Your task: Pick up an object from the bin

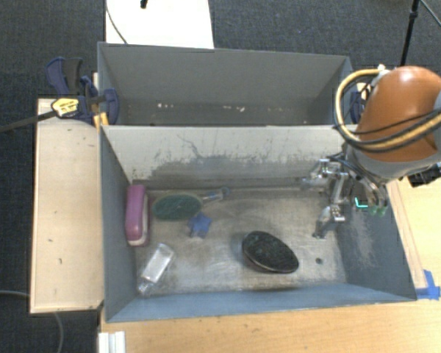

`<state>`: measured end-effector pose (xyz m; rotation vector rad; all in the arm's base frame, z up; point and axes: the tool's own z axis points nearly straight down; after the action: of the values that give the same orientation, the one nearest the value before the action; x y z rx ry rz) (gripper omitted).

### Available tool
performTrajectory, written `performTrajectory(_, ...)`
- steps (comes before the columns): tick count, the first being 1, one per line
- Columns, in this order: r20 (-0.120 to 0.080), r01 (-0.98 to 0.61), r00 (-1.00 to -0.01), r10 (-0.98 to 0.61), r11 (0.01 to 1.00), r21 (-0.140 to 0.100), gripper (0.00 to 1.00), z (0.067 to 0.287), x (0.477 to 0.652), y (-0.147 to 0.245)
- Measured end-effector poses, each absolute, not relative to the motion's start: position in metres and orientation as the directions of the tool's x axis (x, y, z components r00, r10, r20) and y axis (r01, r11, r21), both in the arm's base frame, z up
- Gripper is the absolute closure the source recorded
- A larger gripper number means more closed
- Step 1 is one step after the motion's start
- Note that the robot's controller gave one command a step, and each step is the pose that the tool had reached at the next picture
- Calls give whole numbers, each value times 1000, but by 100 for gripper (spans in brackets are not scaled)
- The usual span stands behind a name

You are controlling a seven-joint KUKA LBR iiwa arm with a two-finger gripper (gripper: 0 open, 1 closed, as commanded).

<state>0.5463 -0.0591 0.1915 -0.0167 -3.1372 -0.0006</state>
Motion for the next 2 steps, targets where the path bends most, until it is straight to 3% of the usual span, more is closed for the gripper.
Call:
performTrajectory(1,-5,-86,-996,-86,996,1,0,85,521,16)
performTrajectory(2,-1,-52,-999,-52,999,-2,0,87,504,-37)
